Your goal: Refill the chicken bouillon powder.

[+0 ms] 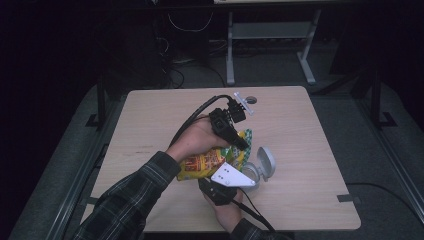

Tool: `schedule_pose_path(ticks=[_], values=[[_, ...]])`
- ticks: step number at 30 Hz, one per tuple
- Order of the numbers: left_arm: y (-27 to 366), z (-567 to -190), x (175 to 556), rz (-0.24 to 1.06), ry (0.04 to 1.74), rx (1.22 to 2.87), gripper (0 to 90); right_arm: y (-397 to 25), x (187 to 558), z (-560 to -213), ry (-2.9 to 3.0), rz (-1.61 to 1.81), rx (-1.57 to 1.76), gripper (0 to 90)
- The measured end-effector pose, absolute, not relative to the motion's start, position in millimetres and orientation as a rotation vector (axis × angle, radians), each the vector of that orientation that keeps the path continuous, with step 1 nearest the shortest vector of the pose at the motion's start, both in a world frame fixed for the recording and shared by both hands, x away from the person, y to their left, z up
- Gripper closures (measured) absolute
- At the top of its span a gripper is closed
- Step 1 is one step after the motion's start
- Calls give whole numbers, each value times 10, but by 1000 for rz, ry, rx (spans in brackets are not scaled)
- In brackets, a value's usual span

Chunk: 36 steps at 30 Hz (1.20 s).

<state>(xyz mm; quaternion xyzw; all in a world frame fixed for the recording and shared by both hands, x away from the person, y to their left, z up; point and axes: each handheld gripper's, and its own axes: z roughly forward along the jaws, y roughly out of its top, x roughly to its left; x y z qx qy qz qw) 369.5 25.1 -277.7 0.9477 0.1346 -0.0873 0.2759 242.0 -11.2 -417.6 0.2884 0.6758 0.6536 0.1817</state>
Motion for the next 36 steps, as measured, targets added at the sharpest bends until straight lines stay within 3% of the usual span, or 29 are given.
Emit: schedule_pose_path(ticks=[36], values=[[252, -2794, 3692, -236, 358, 2550, 899, -106, 2417, -4189, 1914, 1839, 811, 900]])
